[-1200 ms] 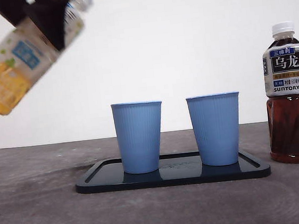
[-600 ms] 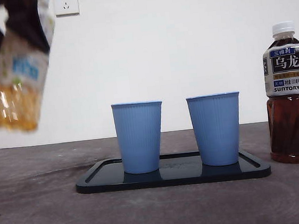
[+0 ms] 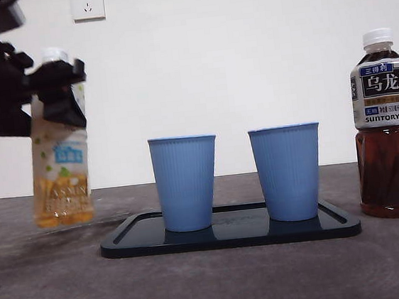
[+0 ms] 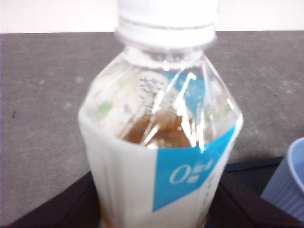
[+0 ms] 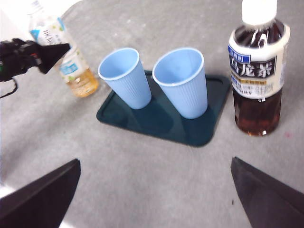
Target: Pour the drink into the cup
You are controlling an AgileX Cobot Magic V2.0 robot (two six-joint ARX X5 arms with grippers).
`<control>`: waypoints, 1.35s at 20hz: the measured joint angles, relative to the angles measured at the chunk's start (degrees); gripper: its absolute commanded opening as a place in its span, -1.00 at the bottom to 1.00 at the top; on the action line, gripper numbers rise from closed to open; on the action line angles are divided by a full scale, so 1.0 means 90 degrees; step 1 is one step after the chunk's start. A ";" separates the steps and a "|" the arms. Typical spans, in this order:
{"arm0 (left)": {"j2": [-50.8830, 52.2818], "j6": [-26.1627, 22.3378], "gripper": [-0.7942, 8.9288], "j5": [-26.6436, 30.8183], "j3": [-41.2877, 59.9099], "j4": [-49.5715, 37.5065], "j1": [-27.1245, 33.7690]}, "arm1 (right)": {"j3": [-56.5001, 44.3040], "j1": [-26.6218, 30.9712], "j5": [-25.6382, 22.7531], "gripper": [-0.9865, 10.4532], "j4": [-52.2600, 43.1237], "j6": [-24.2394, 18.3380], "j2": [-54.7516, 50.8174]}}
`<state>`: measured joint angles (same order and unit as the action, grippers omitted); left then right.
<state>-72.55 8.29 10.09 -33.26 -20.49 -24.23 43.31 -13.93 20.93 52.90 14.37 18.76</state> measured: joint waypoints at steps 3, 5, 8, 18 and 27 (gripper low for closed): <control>-0.0425 0.0000 -0.41 0.0002 0.0002 -0.0243 0.0002 | 0.0000 0.0000 -0.0005 0.06 0.0233 0.0000 0.0000; -0.0483 -0.0010 -0.41 0.0002 0.0002 -0.0335 0.0002 | 0.0000 0.0000 -0.0010 0.06 0.0318 0.0000 0.0000; -0.0515 -0.0024 -0.41 0.0002 0.0002 -0.0369 0.0002 | 0.0000 0.0000 -0.0017 0.06 0.0342 0.0000 0.0000; -0.0381 -0.0027 0.13 0.0000 0.0000 -0.0068 0.0000 | 0.0000 0.0000 -0.0185 0.06 0.0342 0.0000 0.0000; 0.1209 0.0017 0.32 0.0002 0.0000 0.1506 -0.0257 | 0.0000 0.0000 -0.0175 0.06 0.0338 0.0000 0.0000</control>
<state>-61.67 8.45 10.11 -33.26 -6.94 -26.55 43.31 -13.93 19.35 55.94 14.37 18.76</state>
